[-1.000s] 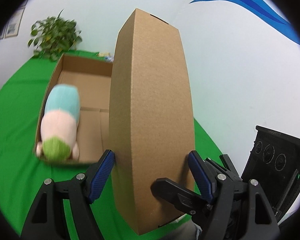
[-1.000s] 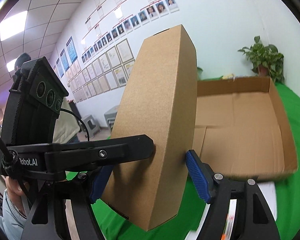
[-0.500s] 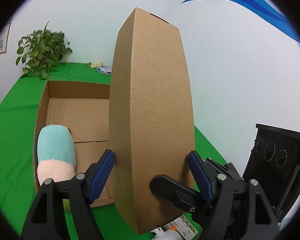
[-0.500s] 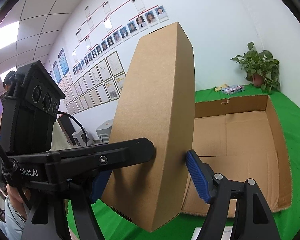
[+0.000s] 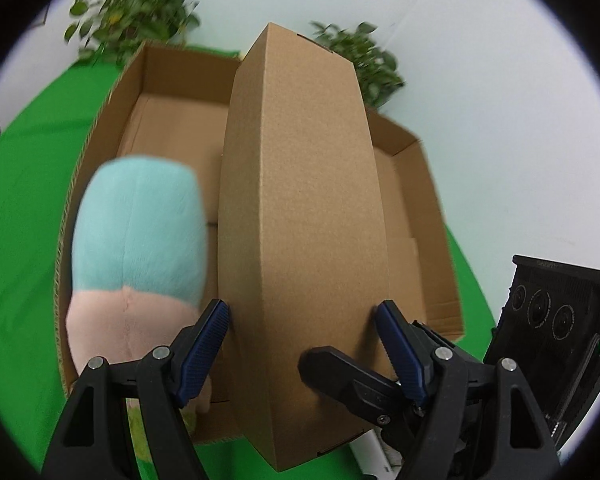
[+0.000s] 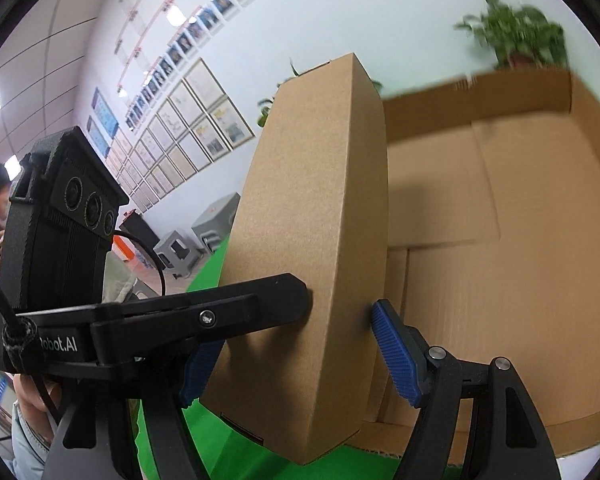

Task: Organize objects
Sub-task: 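Lower the brown box into the tray beside the plush toy with both grippers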

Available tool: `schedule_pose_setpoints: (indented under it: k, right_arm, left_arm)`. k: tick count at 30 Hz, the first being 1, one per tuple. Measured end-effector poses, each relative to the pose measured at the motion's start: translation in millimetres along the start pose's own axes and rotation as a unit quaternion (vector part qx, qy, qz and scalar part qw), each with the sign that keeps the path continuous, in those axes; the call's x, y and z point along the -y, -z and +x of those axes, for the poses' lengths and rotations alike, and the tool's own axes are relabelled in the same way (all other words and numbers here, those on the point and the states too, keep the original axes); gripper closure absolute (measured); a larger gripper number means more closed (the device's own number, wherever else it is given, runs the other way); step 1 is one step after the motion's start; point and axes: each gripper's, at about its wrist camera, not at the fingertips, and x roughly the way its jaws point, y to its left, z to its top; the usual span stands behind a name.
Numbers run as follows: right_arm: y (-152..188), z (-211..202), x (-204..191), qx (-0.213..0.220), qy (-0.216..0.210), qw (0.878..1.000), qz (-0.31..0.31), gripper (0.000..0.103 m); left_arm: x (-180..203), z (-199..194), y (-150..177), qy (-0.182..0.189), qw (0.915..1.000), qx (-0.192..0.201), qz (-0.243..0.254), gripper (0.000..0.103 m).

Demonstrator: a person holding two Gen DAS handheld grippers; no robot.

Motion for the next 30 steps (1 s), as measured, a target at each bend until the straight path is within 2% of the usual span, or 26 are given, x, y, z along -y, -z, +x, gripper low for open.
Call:
schedule_pose_setpoints:
  k: [8, 15, 19, 20, 21, 22, 24, 25, 28, 30]
  right_arm:
    - [15.5, 33.5, 26.8, -0.011, -0.001, 1.0, 0.026, 0.033]
    - [26.3, 48.6, 36.9, -0.028, 0.018, 0.999, 0.031, 0.041]
    - [29.3, 57.5, 39.8, -0.047, 0.04, 0.998, 0.031, 0.054]
    - [28.6, 60.7, 41.9, -0.052, 0.047, 0.997, 0.03, 0.059]
    - [29.1, 60.1, 42.3, -0.056, 0.045, 0.997, 0.03, 0.063]
    - [28.1, 61.7, 43.2, -0.058, 0.042, 0.997, 0.031, 0.064]
    - [27.5, 65.3, 39.4, -0.062, 0.051, 0.997, 0.019, 0.064]
    - [27.9, 66.0, 37.2, -0.063, 0.056, 0.996, 0.014, 0.065]
    - [28.0, 65.7, 33.7, -0.069, 0.062, 0.996, 0.007, 0.065]
    - [30.8, 57.8, 30.4, -0.071, 0.063, 0.995, 0.004, 0.065]
  left_arm:
    - [-2.6, 18.6, 3.2, -0.028, 0.9993, -0.025, 0.009, 0.03]
    - [-5.5, 12.0, 10.8, -0.056, 0.9979, -0.031, 0.009, 0.055]
    - [-14.3, 6.8, 13.0, -0.056, 0.998, -0.03, 0.0, 0.07]
    - [-15.0, 5.8, 15.8, -0.059, 0.9977, -0.033, 0.003, 0.082]
    - [-15.5, 6.5, 18.8, -0.045, 0.998, -0.043, 0.005, 0.09]
    - [-13.8, 10.7, 20.1, -0.033, 0.998, -0.054, 0.005, 0.094]
    - [-10.6, 15.2, 28.1, -0.044, 0.997, -0.062, 0.017, 0.094]
    - [-9.0, 15.9, 30.7, -0.048, 0.9967, -0.063, 0.019, 0.099]
    - [-11.1, 11.5, 36.6, -0.044, 0.9976, -0.052, 0.014, 0.099]
    - [-9.4, 5.5, 40.1, -0.058, 0.9973, -0.039, 0.022, 0.099]
